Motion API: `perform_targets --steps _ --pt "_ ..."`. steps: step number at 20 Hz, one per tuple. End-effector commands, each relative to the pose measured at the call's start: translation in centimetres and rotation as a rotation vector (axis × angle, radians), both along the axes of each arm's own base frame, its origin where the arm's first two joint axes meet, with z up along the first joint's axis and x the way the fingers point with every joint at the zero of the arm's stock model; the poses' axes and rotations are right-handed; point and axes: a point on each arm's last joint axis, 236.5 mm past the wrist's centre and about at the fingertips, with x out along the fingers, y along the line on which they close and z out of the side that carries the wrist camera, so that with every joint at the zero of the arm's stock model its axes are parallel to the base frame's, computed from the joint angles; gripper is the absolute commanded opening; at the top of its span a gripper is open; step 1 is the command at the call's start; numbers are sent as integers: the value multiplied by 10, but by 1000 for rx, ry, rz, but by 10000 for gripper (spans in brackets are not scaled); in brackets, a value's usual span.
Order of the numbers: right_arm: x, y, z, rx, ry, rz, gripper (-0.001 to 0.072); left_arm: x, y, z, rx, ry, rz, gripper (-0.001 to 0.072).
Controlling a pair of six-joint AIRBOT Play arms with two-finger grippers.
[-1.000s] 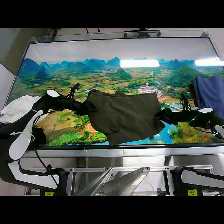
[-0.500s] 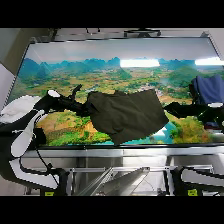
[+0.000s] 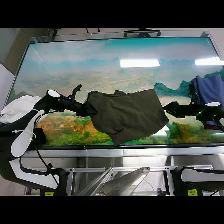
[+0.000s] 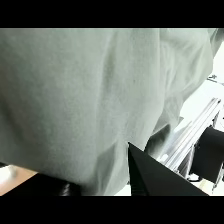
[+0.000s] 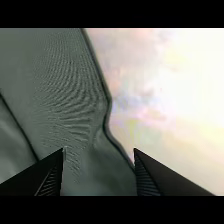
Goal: Fold the shirts.
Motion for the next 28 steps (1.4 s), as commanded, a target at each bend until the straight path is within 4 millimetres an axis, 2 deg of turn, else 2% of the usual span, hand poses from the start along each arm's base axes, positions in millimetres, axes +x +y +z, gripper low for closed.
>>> perform_targets --steps 1,4,5,6,7,8,10,11,13,14,15,17,18,19,21,22,23,24,26,28 --pt "-7 17 -10 6 26 62 492 -3 -1 2 -7 8 -10 285" --pt "-10 37 -10 9 27 116 491 -3 -1 2 -8 9 -10 284" --pt "-12 44 -9 13 28 135 490 -3 -1 2 -8 10 -10 230" --pt "-15 52 -8 25 31 156 447 -4 -1 2 -9 11 -13 12" --pt "-16 59 -4 46 32 169 215 -5 -1 3 -11 14 -15 -1" --pt "-16 66 2 77 25 179 20 -6 -2 4 -15 17 -20 -1" --pt "-11 81 27 182 -37 201 20 -7 -2 14 -21 -3 -26 -3" --pt "-7 88 46 242 -71 211 20 -5 -3 26 -26 -35 -24 -3" --pt "3 101 110 373 -191 252 19 1 -4 67 -54 -131 -25 -4" --pt "8 105 150 416 -278 277 20 3 -4 98 -65 -202 -42 -4" --pt "12 108 200 447 -397 301 19 4 -3 134 -75 -275 -53 -4" --pt "8 113 308 472 -671 339 19 3 -2 227 -83 -498 -65 -3" --pt "-7 117 368 454 -829 365 19 -2 -1 276 -83 -639 -71 -2" --pt "-28 122 419 410 -975 400 19 -12 -1 330 -81 -797 -72 -1" --pt "-76 133 500 281 -1223 431 20 -42 1 421 -79 -1075 -53 1" --pt "-98 138 529 219 -1321 424 20 -62 3 457 -70 -1191 -47 18" --pt "-117 140 549 134 -1401 402 19 -82 4 480 -64 -1270 -47 18" --pt "-127 139 558 46 -1448 368 20 -94 8 489 -43 -1299 -39 18" --pt "-131 132 553 -115 -1451 326 19 -98 19 479 26 -1263 -5 18" --pt "-125 129 534 -128 -1353 328 20 -88 24 450 61 -1186 4 19"
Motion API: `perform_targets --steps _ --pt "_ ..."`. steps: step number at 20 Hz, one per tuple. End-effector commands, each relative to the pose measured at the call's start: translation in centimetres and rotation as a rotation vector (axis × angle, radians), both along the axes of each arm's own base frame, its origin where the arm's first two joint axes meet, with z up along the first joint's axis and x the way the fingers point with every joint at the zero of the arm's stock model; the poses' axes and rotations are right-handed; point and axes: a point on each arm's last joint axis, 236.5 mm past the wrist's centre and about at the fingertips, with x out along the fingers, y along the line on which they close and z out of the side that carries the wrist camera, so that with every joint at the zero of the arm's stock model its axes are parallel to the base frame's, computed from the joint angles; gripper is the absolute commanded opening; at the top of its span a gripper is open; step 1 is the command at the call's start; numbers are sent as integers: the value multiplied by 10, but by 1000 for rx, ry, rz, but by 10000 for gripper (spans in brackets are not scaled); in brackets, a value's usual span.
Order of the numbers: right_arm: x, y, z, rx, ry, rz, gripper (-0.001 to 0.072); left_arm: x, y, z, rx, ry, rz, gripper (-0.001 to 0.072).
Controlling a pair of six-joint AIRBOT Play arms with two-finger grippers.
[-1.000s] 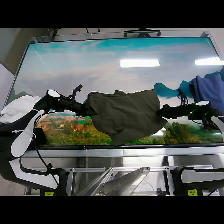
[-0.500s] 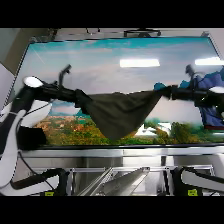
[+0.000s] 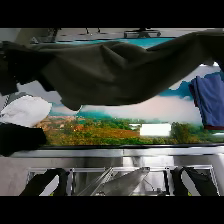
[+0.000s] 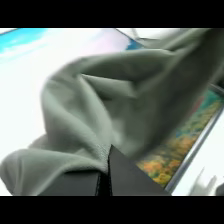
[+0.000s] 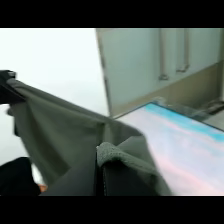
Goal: Fold the shirts.
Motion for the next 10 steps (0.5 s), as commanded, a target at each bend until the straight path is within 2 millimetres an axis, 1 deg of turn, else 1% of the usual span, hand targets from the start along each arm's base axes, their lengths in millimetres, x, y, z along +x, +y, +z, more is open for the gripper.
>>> perform_targets --steps 1,3,4,5,7,10 --pt "-3 -5 -11 -62 44 -89 20 0 11 -25 38 62 62 19" --pt "16 1 -47 -38 188 -27 20 18 10 -70 44 195 57 18" --pt "29 6 -69 -29 258 6 20 27 9 -94 51 267 52 18" --pt "43 12 -97 -23 345 39 21 36 7 -122 57 349 43 18" --pt "69 25 -162 -16 535 94 20 53 0 -183 72 514 24 18" --pt "107 38 -274 -27 822 98 21 75 -7 -283 120 722 -7 18"
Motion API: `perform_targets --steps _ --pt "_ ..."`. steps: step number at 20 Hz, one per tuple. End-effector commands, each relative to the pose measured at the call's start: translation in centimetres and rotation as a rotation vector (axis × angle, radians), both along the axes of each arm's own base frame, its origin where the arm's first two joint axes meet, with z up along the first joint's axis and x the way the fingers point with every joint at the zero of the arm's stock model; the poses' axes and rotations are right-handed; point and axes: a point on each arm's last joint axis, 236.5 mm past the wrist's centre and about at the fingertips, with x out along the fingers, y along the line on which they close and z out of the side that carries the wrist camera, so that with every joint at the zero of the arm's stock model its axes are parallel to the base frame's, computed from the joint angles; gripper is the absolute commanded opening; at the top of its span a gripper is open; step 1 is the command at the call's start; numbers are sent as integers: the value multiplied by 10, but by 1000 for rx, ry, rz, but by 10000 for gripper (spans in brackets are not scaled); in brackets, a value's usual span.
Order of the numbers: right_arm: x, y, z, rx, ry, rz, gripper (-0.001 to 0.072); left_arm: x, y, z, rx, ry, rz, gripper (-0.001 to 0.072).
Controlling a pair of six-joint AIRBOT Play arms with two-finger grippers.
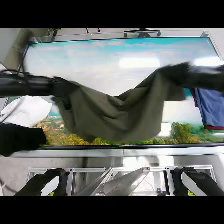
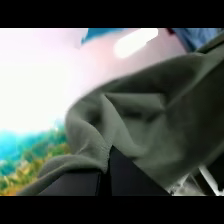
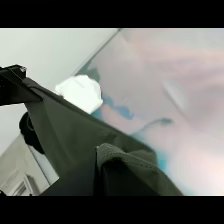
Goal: Fold the shirts.
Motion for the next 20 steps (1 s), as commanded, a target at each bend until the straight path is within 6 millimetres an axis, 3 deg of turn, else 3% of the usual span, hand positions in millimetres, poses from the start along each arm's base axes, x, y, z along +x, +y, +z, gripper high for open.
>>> perform_targets --steps 1,3,4,5,6,7,10,13,16,20 --pt "34 16 -133 -32 321 16 21 16 -5 -116 44 239 -40 17" --pt "61 10 -199 -32 467 -40 24 28 0 -168 63 308 -47 19" --pt "78 1 -229 -40 513 -104 31 40 10 -189 65 345 -14 69" --pt "92 -9 -251 -47 539 -165 166 51 20 -202 62 372 18 342" --pt "104 -20 -263 -44 553 -212 379 63 33 -211 55 394 46 556" --pt "112 -30 -265 -40 554 -233 420 73 48 -212 48 409 68 720" --pt "124 -71 -241 -10 508 -303 420 81 95 -204 26 504 112 720" --pt "105 -107 -222 -18 514 -296 419 56 117 -204 -4 614 142 718" --pt "66 -121 -249 -115 656 -258 419 15 102 -223 -7 692 146 718" --pt "14 -117 -297 -180 864 -220 419 -45 61 -252 34 748 96 718"
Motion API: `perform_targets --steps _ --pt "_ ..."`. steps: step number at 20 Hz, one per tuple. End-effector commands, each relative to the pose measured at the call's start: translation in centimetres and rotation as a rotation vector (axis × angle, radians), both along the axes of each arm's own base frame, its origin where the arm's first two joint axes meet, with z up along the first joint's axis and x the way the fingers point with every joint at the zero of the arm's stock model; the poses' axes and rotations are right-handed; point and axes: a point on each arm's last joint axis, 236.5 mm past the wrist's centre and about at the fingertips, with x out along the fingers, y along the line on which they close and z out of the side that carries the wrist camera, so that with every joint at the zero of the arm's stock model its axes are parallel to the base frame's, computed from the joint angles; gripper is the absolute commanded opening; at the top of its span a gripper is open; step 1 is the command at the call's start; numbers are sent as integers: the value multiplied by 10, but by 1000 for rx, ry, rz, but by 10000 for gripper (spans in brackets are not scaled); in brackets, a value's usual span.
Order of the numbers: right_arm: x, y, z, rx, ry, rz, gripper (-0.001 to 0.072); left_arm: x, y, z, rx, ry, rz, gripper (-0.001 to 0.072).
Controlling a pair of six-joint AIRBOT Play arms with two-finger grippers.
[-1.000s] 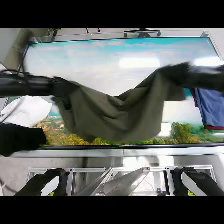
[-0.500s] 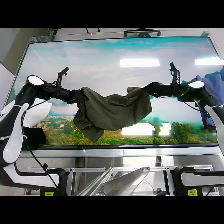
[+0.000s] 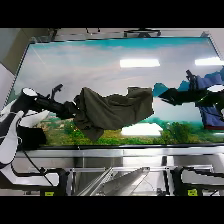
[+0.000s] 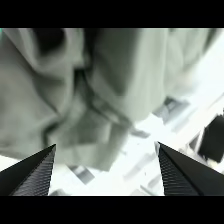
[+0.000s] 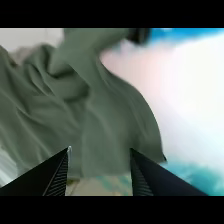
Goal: Fold the shirts.
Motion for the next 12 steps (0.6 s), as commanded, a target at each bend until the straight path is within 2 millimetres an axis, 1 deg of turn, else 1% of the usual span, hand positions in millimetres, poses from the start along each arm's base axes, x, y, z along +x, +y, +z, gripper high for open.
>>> perform_targets --steps 1,3,5,7,8,11,12 --pt "-50 1 -38 -12 188 32 419 -43 -27 -29 38 22 -23 717" --pt "-66 6 -57 -14 224 31 419 -51 -41 -47 83 -7 -30 701" --pt "-71 7 -75 -52 216 23 421 -53 -52 -59 109 -26 -52 700" --pt "-65 8 -87 -92 198 12 432 -48 -60 -69 129 -44 -64 700" --pt "-62 10 -90 -107 182 15 433 -45 -64 -70 129 -47 -73 700" --pt "-52 26 -96 -115 159 13 432 -31 -73 -68 122 -61 -100 697" --pt "-49 33 -95 -110 149 12 430 -26 -76 -63 114 -66 -112 597"
